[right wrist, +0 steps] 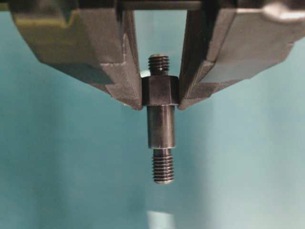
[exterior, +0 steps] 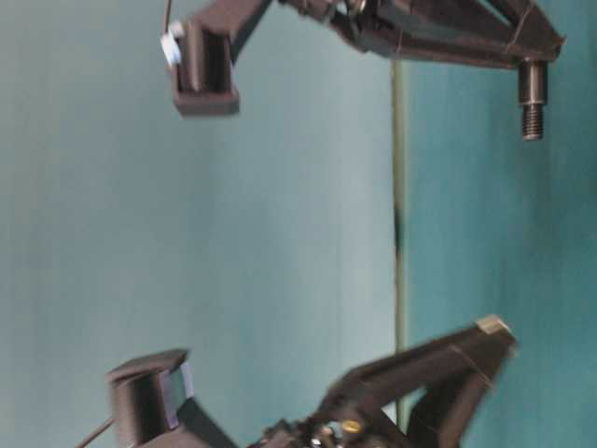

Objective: Insert the washer onto the shaft with both hands.
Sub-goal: 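Lift both objects and bring the washer toward the shaft's upper thread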

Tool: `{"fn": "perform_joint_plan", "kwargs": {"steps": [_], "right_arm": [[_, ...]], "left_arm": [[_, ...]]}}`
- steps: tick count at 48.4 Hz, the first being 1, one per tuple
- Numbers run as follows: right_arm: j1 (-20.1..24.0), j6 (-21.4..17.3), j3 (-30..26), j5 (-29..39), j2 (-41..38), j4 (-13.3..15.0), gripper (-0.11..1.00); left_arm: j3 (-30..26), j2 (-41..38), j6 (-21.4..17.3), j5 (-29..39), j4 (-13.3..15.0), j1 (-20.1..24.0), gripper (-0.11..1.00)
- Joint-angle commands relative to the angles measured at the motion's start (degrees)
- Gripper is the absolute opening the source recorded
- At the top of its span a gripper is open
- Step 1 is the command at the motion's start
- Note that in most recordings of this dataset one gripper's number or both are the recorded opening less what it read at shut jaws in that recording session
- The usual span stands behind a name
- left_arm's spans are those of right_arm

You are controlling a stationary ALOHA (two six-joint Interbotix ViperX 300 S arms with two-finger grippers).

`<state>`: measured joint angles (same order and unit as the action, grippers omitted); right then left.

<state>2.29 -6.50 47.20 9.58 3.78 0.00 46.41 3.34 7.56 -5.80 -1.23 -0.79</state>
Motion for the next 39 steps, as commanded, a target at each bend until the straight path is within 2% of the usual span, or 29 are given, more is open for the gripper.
{"fn": "perform_joint_plan", "kwargs": {"steps": [1, 8, 19, 32, 39], "right_arm": [[0.62, -0.62, 1.14, -4.57, 2.29, -0.53, 0.01], [0.97, -0.79, 3.87, -10.28, 3.78, -0.62, 0.01], [1.67, -1.05, 6.59, -13.89, 3.25, -0.62, 0.01], [2.81, -5.89, 8.35, -22.94, 2.02, -0.62, 0.01], [2.81, -7.29, 8.61, -26.63, 0.62, -0.62, 0.01]], "left_arm": [[-0.09, 1.23, 0.26, -3.43, -0.09, -0.09, 0.37], [-0.09, 1.14, 0.44, -5.01, 0.00, -0.18, 0.37], [-0.26, 0.88, 0.62, -10.02, 0.00, -0.35, 0.37], [-0.62, -0.62, 3.52, -16.08, -0.09, -1.32, 0.37], [-0.97, -2.02, 4.66, -18.72, 0.00, -1.85, 0.37]]}}
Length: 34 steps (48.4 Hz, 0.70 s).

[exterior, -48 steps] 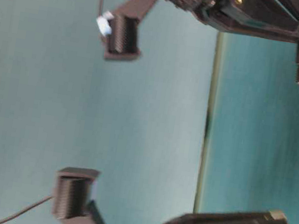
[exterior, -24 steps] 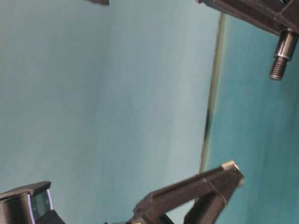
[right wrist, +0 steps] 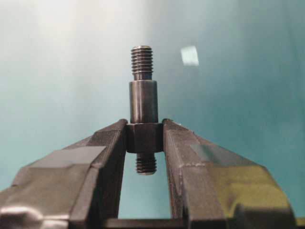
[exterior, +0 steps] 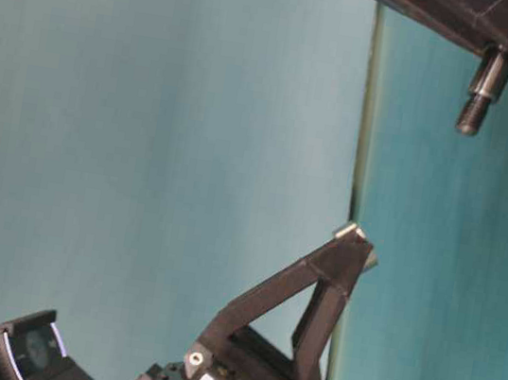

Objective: Insert the washer onto the shaft with both hands.
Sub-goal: 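Lift both objects and bring the washer toward the shaft's upper thread, then align the washer over the shaft tip and push it down the thread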

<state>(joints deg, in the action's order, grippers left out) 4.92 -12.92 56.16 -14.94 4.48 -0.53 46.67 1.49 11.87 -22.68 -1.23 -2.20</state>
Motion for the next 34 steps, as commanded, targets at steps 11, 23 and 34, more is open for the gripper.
{"fn": "perform_joint_plan", "kwargs": {"steps": [11, 23, 34], "right_arm": [[0.18, -0.97, -0.26, -5.19, -2.20, -0.09, 0.01], [0.18, -1.14, -0.53, -9.14, -3.16, -0.18, 0.01], [0.18, -1.14, -0.53, -10.37, -3.34, -0.09, 0.01]], "left_arm": [[-3.08, -2.20, 0.62, -2.20, 0.00, -1.23, 0.37], [-5.27, -4.83, 0.62, -2.20, 0.00, -1.58, 0.37], [-6.42, -6.06, 0.62, -2.02, 0.00, -1.85, 0.37]]}}
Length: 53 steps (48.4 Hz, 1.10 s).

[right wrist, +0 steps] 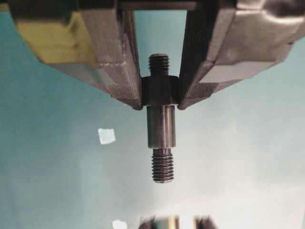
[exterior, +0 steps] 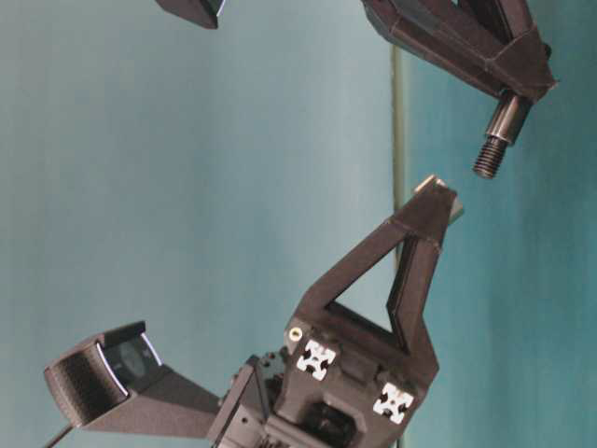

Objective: Insert the washer onto the shaft with both hands.
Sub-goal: 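Align the washer over the shaft tip and push it down the thread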

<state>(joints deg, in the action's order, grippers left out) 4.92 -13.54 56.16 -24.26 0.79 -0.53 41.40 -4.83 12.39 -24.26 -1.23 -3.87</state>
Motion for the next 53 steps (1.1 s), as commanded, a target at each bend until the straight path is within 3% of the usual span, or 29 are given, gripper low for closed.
{"fn": "perform_joint_plan", "kwargs": {"steps": [1, 53], "right_arm": [[0.18, -0.53, -0.62, -1.14, 0.35, -0.09, 0.01], [0.18, -0.53, -0.88, -4.92, 0.26, -0.09, 0.01]], "left_arm": [[-1.23, 0.18, 0.09, -0.44, -0.09, -0.18, 0.37], [-3.69, -2.90, 0.00, -0.18, 0.00, -0.18, 0.37]]}}
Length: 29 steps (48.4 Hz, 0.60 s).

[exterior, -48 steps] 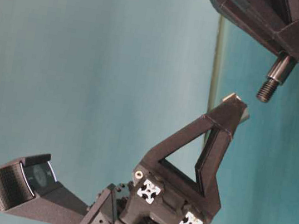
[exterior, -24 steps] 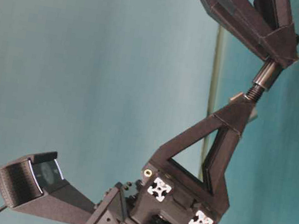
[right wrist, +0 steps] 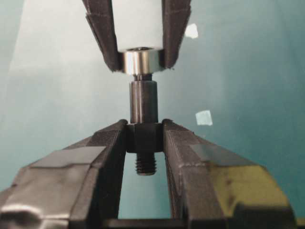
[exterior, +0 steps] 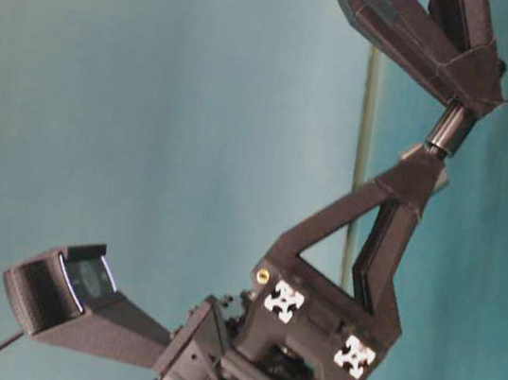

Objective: Insert the washer onto the shaft with both hands.
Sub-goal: 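Align the washer over the shaft tip and push it down the thread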

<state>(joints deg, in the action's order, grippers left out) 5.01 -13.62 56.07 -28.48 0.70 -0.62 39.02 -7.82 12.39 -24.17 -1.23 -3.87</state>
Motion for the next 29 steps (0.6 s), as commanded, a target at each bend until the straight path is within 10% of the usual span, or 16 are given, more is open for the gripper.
{"fn": "perform_joint_plan", "kwargs": {"steps": [1, 29], "right_arm": [[0.09, -0.44, -0.79, -0.70, 0.35, -0.09, 0.01], [0.09, -0.35, -0.79, -0.53, 0.35, 0.00, 0.01]], "left_arm": [[-1.41, 0.00, 0.00, -0.26, 0.00, -0.18, 0.37], [-4.22, -2.20, -0.62, 0.88, -0.09, -0.18, 0.37]]}}
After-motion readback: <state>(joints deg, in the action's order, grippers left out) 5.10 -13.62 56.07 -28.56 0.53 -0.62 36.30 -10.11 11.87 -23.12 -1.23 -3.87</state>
